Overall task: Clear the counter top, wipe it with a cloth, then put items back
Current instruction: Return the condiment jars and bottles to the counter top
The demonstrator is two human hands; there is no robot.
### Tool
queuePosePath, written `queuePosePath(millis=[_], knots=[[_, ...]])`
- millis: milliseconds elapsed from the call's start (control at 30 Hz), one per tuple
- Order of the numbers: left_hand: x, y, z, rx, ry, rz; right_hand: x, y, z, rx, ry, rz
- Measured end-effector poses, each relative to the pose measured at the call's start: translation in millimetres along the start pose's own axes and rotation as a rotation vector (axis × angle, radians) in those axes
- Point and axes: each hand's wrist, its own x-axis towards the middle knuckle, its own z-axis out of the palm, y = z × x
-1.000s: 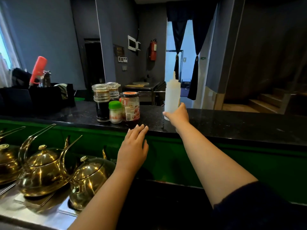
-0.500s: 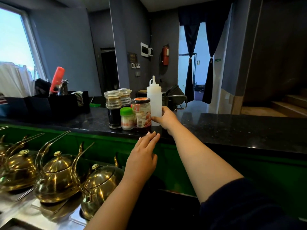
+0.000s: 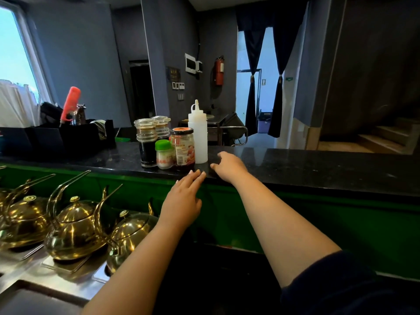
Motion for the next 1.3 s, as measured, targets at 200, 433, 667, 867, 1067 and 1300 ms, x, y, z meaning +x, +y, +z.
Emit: queuePosePath(millis=[200, 433, 667, 867, 1067, 1300], knots=[[2, 26, -25, 0.106, -0.230, -0.091, -79, 59, -34, -0.173, 0.085, -0.039], [-2, 67, -30, 0.059, -0.323, -0.069, -161, 130, -85, -0.169, 0.243, 0.043], [-31, 132, -16, -0.082, -0.229, 0.080, -248, 185, -126, -0.149, 0.355, 0.234], [-45, 213, -12, -0.208, -0.177, 0.267, -311, 221, -156, -0.099, 0.476, 0.383], [-47, 323, -4, -0.310, -0.187, 0.434, -356, 281, -207, -0.073, 0.584, 0.480], [-37, 478, 43, -0.326, -0.170, 0.513, -364, 386, -300, -0.050, 0.667, 0.488]])
